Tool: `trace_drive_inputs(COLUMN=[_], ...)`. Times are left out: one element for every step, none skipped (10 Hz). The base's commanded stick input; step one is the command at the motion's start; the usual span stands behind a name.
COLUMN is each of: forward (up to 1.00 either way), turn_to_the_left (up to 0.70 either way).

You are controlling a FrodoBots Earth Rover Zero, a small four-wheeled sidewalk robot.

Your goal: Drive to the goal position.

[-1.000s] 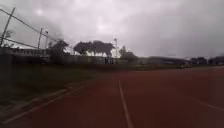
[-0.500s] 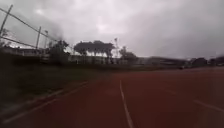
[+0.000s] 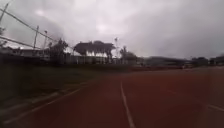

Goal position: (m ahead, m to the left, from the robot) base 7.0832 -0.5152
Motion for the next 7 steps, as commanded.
trace_drive_inputs(forward=[0.50,0.50,0.50,0.50,0.50,0.50,0.50], turn_to_the_left=[0.00,0.00,0.00,0.00,0.00,0.00,0.00])
